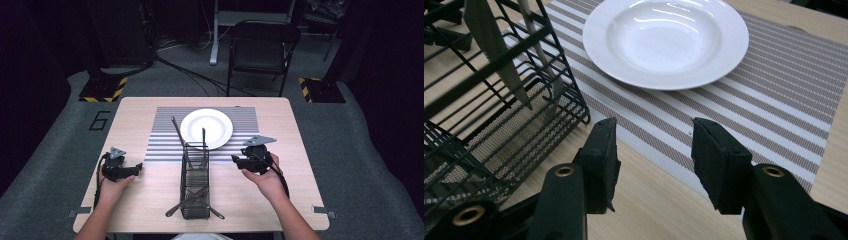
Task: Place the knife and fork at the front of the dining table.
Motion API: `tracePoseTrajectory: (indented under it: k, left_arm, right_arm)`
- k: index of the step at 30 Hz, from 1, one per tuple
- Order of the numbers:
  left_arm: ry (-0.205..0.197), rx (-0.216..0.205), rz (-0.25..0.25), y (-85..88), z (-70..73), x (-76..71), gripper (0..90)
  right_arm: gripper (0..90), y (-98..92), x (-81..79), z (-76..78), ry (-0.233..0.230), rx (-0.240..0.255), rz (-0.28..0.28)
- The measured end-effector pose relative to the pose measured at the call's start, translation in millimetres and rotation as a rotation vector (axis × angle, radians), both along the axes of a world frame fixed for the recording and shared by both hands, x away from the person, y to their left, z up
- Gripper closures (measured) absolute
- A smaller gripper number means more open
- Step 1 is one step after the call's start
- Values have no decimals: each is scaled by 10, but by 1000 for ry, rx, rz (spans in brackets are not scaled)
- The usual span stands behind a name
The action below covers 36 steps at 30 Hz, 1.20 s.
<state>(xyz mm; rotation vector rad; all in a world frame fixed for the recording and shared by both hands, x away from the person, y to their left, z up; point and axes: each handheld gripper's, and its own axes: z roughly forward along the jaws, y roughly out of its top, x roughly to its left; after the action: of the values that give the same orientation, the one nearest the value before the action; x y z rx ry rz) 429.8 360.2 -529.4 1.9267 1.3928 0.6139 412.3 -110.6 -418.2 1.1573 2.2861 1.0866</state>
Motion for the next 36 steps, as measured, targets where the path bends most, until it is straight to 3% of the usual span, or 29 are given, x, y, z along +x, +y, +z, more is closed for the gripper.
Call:
tracePoseTrajectory:
  k: [11, 36]
  left_arm:
    - [2, 1, -2, -2, 1, 3, 150]
    - [6, 0, -10, -4, 5, 8, 151]
  right_arm:
    - [541, 255, 44, 141, 13, -6, 64]
    - [572, 593, 163, 340, 6, 27, 134]
